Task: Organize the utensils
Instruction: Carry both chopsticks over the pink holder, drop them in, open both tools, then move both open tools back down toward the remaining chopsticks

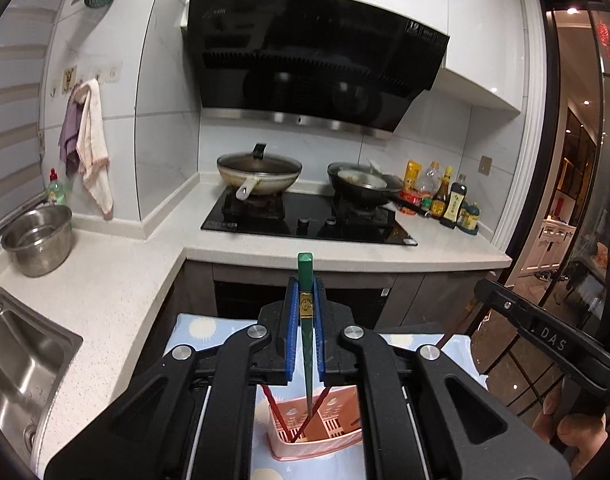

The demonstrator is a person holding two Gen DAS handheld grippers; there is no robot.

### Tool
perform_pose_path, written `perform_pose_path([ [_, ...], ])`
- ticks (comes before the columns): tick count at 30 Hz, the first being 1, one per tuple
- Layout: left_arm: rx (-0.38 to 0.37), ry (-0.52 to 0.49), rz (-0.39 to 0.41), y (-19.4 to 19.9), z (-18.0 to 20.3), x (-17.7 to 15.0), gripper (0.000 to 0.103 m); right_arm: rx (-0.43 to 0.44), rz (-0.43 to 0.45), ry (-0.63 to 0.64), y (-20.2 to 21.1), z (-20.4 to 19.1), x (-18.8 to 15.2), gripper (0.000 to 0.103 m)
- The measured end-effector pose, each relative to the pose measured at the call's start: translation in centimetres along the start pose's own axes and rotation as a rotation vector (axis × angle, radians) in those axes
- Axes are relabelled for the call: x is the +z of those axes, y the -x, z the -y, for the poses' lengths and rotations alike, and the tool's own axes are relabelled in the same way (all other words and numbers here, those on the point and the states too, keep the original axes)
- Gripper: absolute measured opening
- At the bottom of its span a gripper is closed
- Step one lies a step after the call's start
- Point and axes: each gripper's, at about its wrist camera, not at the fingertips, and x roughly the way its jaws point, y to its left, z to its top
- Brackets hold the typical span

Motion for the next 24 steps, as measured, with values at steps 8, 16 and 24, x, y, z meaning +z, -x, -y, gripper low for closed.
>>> perform_pose_path([
  [8, 0.030, 0.006, -0.091, -3.5, -0.9, -2.8, 0.007, -0.041, -0.076, 0.016, -3.5, 0.4, -2.3, 0.007],
  [16, 0.059, 0.012, -0.137, -4.9, -1.3, -4.2, 0.012, -0.066, -0.065, 0.031, -3.6, 0.3, -3.0, 0.019],
  [24, 0.095, -0.002, -0.124, -3.8, -1.1, -4.3, 0.039, -0.060, -0.020, 0.049, -1.3, -0.6, -2.9, 0.036],
])
